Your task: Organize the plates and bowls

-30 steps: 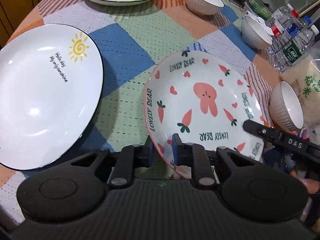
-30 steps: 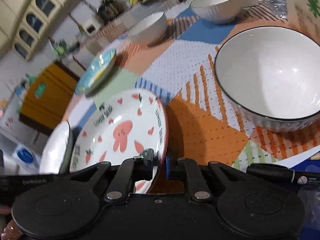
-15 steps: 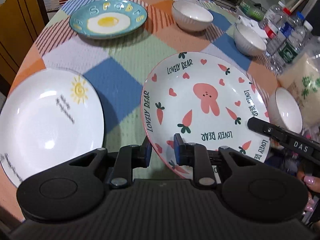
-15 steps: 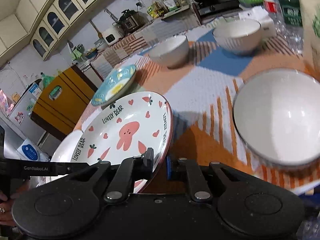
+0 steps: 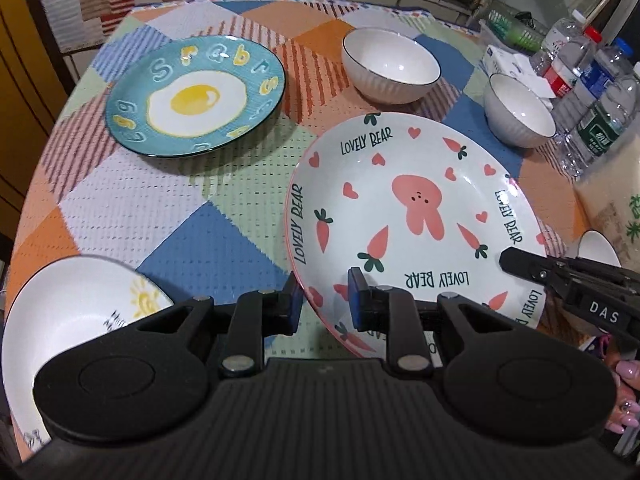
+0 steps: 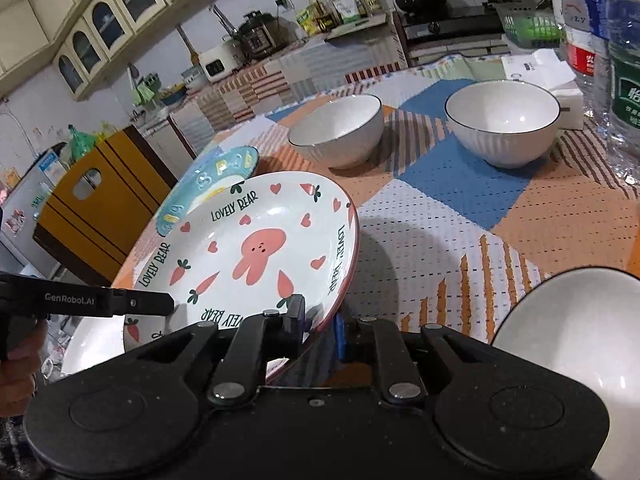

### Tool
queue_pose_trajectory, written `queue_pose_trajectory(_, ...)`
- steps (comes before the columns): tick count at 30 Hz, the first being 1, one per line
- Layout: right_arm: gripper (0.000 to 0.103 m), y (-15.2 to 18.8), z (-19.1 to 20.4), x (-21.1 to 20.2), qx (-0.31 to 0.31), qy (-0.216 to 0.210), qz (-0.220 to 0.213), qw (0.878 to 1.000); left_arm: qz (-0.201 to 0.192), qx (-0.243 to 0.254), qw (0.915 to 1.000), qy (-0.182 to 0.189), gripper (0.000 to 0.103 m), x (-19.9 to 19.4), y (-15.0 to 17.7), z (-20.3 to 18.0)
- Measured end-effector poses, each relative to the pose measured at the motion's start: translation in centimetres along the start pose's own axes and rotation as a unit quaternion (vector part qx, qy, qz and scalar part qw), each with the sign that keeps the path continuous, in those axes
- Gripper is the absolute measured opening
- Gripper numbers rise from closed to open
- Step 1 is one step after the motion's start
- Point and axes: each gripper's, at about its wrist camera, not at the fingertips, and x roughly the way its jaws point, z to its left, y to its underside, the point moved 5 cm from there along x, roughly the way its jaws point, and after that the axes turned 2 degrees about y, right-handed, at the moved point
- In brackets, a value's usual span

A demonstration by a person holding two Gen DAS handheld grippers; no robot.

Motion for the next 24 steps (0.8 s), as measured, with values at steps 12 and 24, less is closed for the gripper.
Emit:
queue_pose_trajectory(12, 0.026, -2.2, 1.0, 4.1, -0.072, 0.09, 0.088, 0.989, 0.043, -0.019, 0.9988, 0.012, 0.029, 4.8, -1.0, 0.7)
queue_pose_trajectory(24, 0.037, -1.3, 2.0, 3.5, -0.102, 0.156, 0.101, 0.977, 0.057, -0.008, 0.9982, 0.019, 0.027, 2.1, -0.7, 0.6)
